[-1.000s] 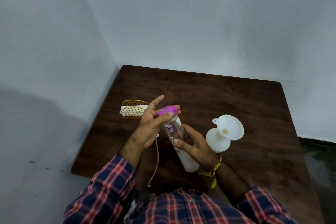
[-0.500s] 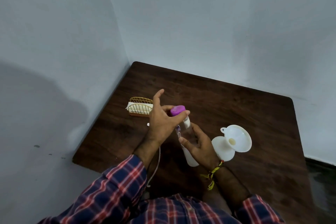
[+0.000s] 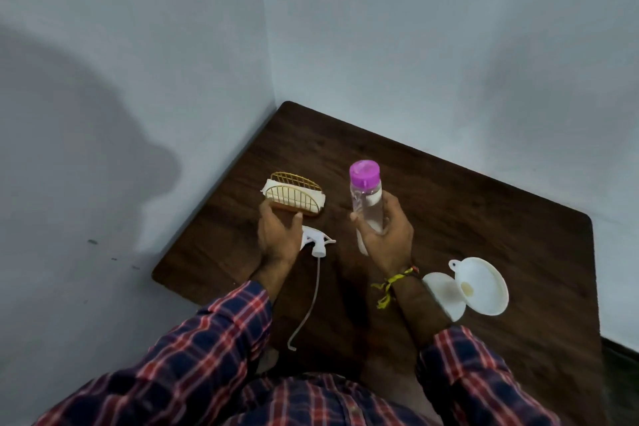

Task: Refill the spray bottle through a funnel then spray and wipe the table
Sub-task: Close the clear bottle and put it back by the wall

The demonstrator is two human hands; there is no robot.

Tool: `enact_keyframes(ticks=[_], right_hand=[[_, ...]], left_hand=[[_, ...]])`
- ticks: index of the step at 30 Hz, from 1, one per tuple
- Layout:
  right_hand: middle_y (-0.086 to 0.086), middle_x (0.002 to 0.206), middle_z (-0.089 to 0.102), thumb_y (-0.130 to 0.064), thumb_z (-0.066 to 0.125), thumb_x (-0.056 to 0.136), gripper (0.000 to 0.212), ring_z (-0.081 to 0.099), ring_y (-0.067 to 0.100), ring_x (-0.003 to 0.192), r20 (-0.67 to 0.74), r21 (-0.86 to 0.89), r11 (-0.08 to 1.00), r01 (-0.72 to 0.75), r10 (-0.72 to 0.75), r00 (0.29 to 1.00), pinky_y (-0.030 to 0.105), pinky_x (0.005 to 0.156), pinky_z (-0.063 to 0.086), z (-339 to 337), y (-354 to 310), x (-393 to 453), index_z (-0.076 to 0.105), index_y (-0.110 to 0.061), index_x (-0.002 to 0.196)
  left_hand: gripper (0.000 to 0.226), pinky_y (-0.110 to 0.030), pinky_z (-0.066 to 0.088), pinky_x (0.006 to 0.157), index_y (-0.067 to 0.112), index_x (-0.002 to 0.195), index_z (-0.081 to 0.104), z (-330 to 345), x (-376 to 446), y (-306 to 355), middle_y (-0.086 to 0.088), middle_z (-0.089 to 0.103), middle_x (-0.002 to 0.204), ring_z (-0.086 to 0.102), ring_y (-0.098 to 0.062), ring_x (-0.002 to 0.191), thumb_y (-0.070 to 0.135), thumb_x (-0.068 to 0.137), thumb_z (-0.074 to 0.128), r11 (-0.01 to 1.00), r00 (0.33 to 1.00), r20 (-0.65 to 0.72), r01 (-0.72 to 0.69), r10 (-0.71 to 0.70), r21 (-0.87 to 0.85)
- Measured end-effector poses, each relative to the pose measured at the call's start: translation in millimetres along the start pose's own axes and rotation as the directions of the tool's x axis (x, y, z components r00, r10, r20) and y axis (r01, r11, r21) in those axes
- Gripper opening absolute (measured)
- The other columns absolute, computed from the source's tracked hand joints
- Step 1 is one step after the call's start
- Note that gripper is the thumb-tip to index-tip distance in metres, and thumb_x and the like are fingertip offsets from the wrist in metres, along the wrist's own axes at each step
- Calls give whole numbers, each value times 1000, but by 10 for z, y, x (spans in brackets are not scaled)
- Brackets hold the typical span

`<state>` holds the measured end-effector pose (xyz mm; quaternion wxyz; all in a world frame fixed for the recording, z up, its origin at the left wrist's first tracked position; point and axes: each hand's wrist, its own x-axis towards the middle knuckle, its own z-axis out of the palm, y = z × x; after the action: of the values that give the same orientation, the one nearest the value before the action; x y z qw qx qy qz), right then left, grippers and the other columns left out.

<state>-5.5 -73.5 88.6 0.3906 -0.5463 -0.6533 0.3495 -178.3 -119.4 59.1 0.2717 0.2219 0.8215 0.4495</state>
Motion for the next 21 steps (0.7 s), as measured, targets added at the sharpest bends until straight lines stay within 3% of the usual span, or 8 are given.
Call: enact_keyframes(ticks=[3, 7, 9, 12, 18, 21], right_hand=[[-6, 114, 68, -25, 81, 75, 55, 65, 10, 102, -41, 7, 1000, -27, 27, 999, 38, 90, 56, 188, -29, 210, 58, -21, 125], [-8, 113, 69, -25, 81, 76, 54, 65, 6, 100, -60, 30, 997, -70, 71, 996, 37, 89, 57, 495, -12, 541, 57, -21, 125], [-6, 114, 69, -24, 81, 75, 55, 66, 8, 102, -74, 50, 994, -93, 97, 993, 37, 90, 57, 650, 10, 718, 57, -19, 125], [-2, 112, 69, -23, 83, 74, 55, 67, 13, 100, -128, 86, 989, -122, 133, 983, 35, 89, 57, 894, 32, 1031, 59, -14, 122], [6, 107, 71, -19, 83, 74, 48, 66, 17, 95, -182, 90, 992, -84, 99, 978, 21, 80, 54, 1301, 35, 1774, 63, -6, 116], [9, 109, 71, -19, 84, 72, 52, 67, 21, 98, -242, 96, 991, -90, 111, 964, 32, 86, 56, 1470, 83, 2121, 63, -4, 117]], left_hand=[[94, -43, 32, 115, 14, 154, 14, 5, 316, -298, -12, 19, 160, 21, -31, 147, 22, 82, 75, 953, 977, 139, 117, -160, 279], [107, -52, 3, 119, 12, 155, -6, 35, 662, -464, -12, -10, 162, -9, -33, 149, 60, 85, 60, 804, 920, 261, 88, -292, 588], [107, -55, -6, 117, 12, 153, -15, 59, 744, -535, -11, -23, 160, -19, -32, 147, 74, 85, 40, 761, 884, 319, 61, -341, 646], [105, -58, -9, 116, 11, 150, -22, 126, 792, -698, -11, -30, 157, -26, -32, 145, 79, 84, 22, 714, 864, 364, -9, -347, 700], [115, -60, -9, 114, 10, 149, -25, 202, 828, -797, -11, -32, 156, -26, -34, 144, 86, 76, 21, 664, 875, 352, -49, -331, 746], [116, -61, -11, 113, 9, 148, -27, 203, 842, -798, -12, -34, 155, -29, -35, 143, 86, 77, 23, 663, 862, 376, -62, -341, 746]])
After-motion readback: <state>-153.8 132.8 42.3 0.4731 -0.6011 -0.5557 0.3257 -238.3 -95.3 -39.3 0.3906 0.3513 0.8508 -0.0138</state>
